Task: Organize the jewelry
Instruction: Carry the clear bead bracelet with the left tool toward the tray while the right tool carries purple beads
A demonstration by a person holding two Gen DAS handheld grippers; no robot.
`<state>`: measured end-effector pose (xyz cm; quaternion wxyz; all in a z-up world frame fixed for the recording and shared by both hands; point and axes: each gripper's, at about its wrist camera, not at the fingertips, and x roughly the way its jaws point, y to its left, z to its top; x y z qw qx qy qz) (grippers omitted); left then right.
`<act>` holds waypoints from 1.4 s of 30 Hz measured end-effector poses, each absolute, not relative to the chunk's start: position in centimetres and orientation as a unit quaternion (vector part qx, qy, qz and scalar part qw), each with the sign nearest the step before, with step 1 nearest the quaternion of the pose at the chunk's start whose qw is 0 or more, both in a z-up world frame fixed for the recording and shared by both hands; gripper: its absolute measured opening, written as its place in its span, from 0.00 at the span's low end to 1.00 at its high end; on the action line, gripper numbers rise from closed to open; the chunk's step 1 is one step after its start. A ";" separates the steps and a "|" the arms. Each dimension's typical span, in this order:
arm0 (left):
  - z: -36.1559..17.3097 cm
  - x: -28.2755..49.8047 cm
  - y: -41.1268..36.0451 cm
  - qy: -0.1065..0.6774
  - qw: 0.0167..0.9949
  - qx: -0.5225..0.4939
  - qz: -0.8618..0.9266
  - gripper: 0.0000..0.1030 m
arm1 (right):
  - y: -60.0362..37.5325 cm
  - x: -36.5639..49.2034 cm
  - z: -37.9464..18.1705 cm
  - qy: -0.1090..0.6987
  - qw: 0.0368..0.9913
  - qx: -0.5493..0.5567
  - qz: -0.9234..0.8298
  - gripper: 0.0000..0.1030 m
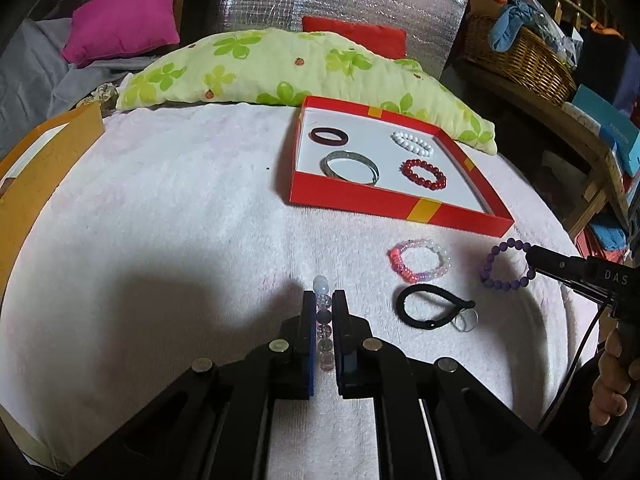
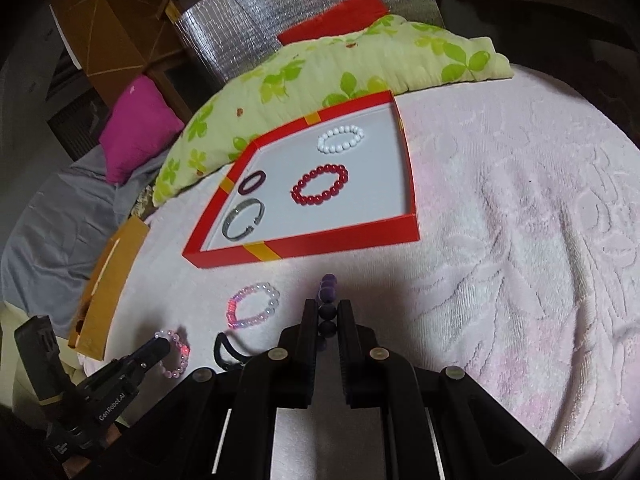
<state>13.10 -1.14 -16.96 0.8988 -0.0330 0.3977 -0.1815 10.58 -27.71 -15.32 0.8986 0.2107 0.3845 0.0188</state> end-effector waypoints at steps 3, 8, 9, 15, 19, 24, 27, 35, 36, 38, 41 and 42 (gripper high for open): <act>-16.7 13.0 -1.1 0.393 0.900 -0.035 -0.184 0.07 | -27.6 10.5 -15.1 0.378 0.901 0.211 0.024 0.10; -16.3 12.9 -1.3 0.387 0.902 -0.034 -0.190 0.07 | -27.5 10.4 -14.9 0.374 0.902 0.214 0.030 0.10; -16.2 12.8 -1.3 0.386 0.902 -0.034 -0.191 0.07 | -27.5 10.4 -14.9 0.373 0.902 0.216 0.031 0.10; -14.2 12.6 -2.7 0.382 0.902 -0.002 -0.199 0.07 | -27.2 10.1 -14.0 0.370 0.902 0.217 0.049 0.10; -11.7 13.6 -3.6 0.356 0.909 0.014 -0.215 0.07 | -26.6 10.5 -12.4 0.367 0.906 0.200 0.064 0.10; -9.3 16.2 -4.6 0.334 0.919 0.028 -0.210 0.07 | -27.0 12.1 -10.0 0.354 0.914 0.186 0.065 0.10; -8.4 17.7 -5.1 0.325 0.922 0.033 -0.208 0.07 | -27.7 13.5 -8.8 0.346 0.918 0.184 0.063 0.10; -7.5 22.8 -6.4 0.315 0.924 0.023 -0.216 0.07 | -29.1 17.3 -9.6 0.348 0.911 0.212 0.064 0.10; -7.5 23.3 -6.6 0.315 0.923 0.020 -0.219 0.07 | -29.2 17.8 -10.0 0.355 0.907 0.216 0.066 0.10; -7.5 24.5 -7.1 0.314 0.922 0.017 -0.225 0.07 | -29.4 18.8 -10.8 0.366 0.900 0.224 0.072 0.10; -7.6 26.1 -7.8 0.317 0.918 0.012 -0.240 0.07 | -29.7 19.6 -11.5 0.375 0.893 0.233 0.084 0.10; -7.7 26.7 -8.2 0.318 0.916 0.013 -0.243 0.07 | -29.8 19.8 -11.7 0.378 0.890 0.238 0.090 0.10</act>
